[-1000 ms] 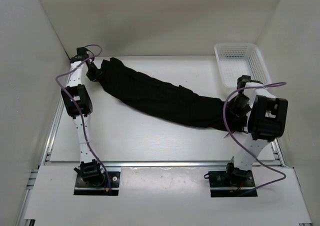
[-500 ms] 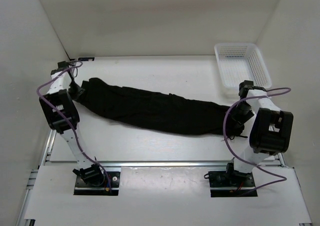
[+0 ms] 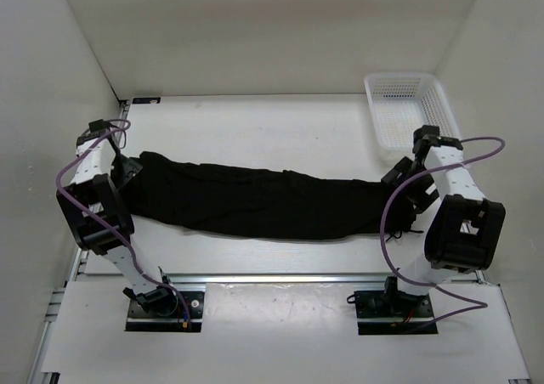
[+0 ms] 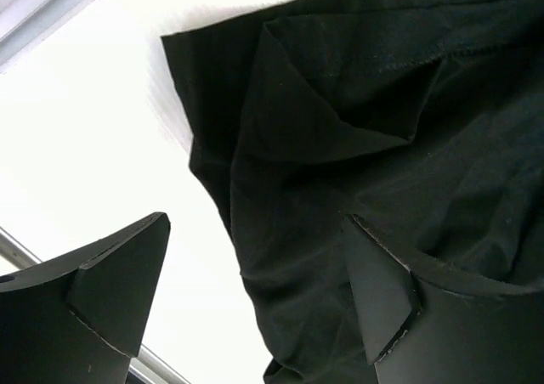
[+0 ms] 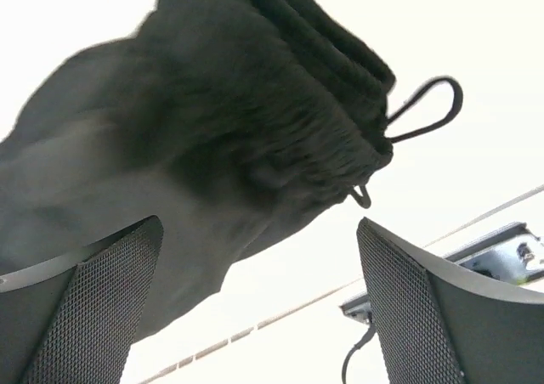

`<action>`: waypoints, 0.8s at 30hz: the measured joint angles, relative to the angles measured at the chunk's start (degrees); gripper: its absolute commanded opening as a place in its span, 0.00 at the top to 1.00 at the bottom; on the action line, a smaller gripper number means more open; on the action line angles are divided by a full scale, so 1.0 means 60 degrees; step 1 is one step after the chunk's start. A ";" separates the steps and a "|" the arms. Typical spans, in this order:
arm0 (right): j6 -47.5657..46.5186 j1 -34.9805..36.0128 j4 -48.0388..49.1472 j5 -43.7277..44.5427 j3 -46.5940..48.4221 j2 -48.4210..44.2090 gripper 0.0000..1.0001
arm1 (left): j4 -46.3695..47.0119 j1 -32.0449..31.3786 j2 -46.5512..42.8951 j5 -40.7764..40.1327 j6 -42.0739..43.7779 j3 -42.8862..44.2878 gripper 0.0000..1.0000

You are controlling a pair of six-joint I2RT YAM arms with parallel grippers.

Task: Fold and stack the trousers
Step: Fold the trousers

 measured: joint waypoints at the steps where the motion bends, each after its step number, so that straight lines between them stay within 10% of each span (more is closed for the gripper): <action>1: -0.0084 0.0000 -0.0058 -0.0007 0.0280 -0.0113 0.00 | 0.0007 0.0011 0.0000 0.0073 0.0000 0.0000 0.07; 24: -0.0408 0.0000 -0.1100 -0.0233 0.2047 -0.1257 0.00 | 0.0958 0.1679 0.1497 0.2186 0.0801 0.0335 0.21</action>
